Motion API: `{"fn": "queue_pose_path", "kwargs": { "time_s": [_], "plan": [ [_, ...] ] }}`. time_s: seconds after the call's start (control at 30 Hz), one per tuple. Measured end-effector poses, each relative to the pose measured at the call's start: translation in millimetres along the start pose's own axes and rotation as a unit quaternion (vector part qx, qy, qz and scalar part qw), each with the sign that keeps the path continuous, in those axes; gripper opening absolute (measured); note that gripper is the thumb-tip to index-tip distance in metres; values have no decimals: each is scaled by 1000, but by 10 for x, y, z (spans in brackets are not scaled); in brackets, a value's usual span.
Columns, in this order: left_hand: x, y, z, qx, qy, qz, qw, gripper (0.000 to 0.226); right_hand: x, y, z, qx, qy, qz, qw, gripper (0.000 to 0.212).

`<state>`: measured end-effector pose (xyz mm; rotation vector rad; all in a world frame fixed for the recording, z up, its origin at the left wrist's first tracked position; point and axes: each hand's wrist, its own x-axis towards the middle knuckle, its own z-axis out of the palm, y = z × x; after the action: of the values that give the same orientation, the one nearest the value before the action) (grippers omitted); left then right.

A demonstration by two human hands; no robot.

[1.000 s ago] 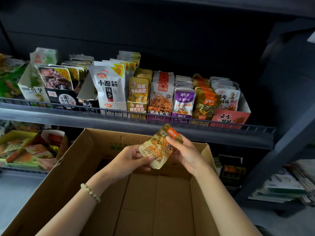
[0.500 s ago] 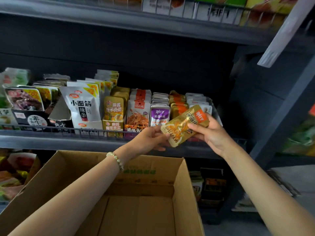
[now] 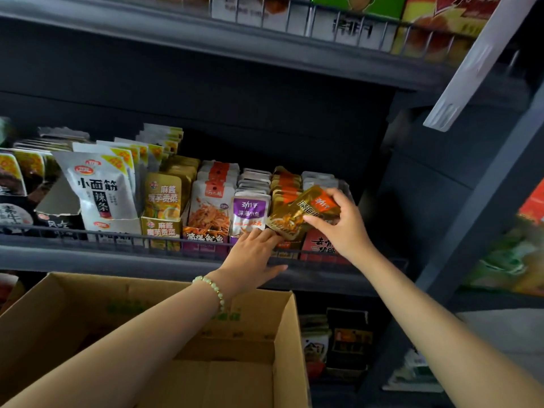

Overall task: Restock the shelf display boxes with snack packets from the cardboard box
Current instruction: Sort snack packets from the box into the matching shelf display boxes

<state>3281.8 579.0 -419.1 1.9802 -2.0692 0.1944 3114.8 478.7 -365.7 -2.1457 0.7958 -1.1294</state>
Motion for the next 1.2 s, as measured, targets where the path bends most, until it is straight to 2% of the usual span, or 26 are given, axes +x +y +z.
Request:
{"fn": "queue_pose_path", "kwargs": {
  "time_s": [0.1,0.43,0.6,0.7,0.8,1.0,1.2],
  "plan": [
    [22,-8,-3,-8,8,1,1000,61,12,0,1,-43,-11,0,999,58],
    [-8,-72,26,-38,9,-5,999,61,99,-186,-79,-191,-98,-78,974,47],
    [-53,-86,50,-53,3,-8,999,63,-47,-48,-7,-152,-47,-28,987,52],
    [-48,-64,40,-48,7,-4,999,64,-28,7,-53,-147,-72,-8,986,56],
    [-38,-54,38,-49,10,-3,999,63,126,-80,-133,-215,-119,-33,969,59],
    [-33,-53,26,-52,17,-4,999,63,443,-241,-107,-346,-218,-69,910,58],
    [-20,-81,19,-40,19,-5,999,61,506,-314,-61,-388,-235,-85,887,60]
  ]
}}
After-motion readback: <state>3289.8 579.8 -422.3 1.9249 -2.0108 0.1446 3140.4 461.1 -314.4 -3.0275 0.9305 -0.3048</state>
